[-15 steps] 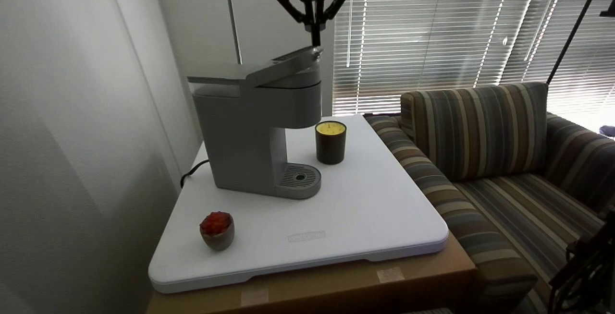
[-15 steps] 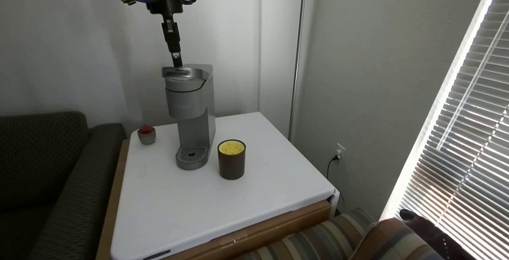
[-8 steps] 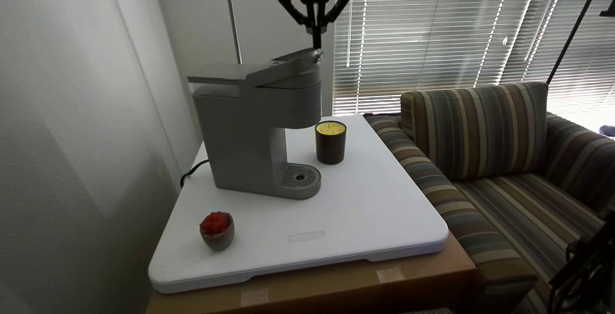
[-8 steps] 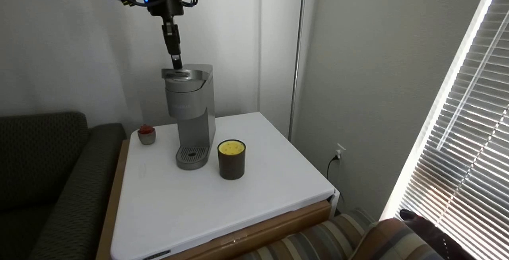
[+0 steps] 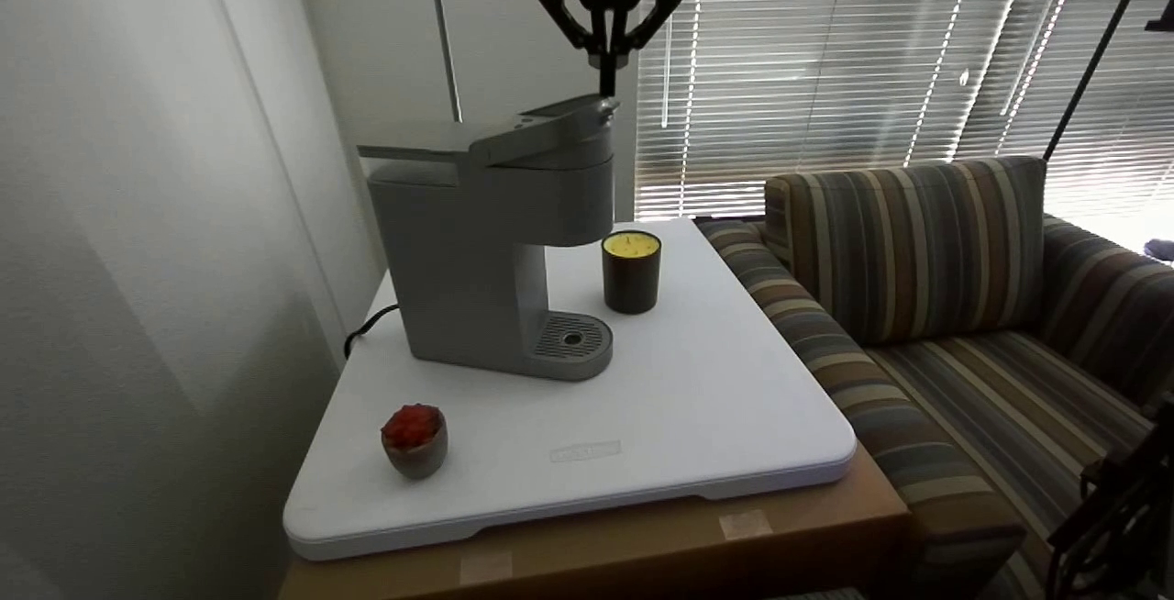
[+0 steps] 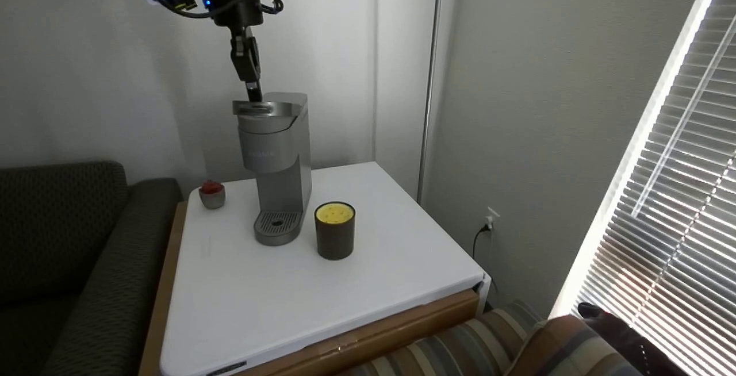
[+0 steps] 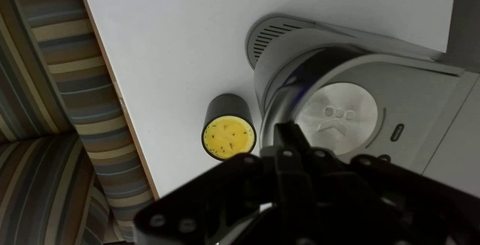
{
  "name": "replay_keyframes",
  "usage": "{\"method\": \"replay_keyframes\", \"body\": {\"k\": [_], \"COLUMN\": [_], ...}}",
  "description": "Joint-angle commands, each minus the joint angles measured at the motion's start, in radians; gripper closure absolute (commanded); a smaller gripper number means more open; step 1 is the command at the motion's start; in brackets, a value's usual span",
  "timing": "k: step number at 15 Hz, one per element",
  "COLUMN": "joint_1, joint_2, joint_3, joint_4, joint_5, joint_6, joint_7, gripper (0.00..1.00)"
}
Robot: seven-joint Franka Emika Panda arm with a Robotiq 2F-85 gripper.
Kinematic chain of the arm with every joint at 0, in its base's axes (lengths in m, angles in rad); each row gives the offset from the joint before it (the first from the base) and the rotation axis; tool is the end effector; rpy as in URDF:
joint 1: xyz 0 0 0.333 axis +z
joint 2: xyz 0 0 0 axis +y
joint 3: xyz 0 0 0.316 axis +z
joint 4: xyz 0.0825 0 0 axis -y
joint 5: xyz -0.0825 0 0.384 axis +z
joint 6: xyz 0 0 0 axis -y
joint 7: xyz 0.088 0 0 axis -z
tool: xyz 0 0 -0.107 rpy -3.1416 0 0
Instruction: Close the lid of the machine
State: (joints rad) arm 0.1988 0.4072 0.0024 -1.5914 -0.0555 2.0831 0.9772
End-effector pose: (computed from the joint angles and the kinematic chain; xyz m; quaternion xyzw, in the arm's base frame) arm 0.6681 0.1332 0.4071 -0.9292 0.3663 -0.0486 0.0033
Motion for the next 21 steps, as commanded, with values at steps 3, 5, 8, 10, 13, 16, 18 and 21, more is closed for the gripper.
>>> {"method": "replay_keyframes", "body": {"k": [3,5,8,10,13,16,18,21], "joint_1": [-0.011,-0.011,-0.011,-0.011,-0.011,-0.009,-0.008,-0.014], "joint_2": [-0.05,-0.052,-0.046,-0.053,-0.046,-0.05,-0.06,-0.092], "joint_3": [0.006,0.006,0.006,0.007,0.007,0.004,0.004,0.012], "joint_4": [-0.163,-0.192,-0.231,-0.242,-0.27,-0.292,-0.294,-0.288], "joint_5": [0.032,0.029,0.031,0.033,0.032,0.026,0.023,0.028], "joint_6": [0.106,0.134,0.168,0.173,0.174,0.18,0.17,0.129], "joint_7": [0.041,0.052,0.065,0.069,0.073,0.078,0.074,0.041], "gripper": [1.0,1.0,1.0,1.0,1.0,1.0,1.0,1.0]}}
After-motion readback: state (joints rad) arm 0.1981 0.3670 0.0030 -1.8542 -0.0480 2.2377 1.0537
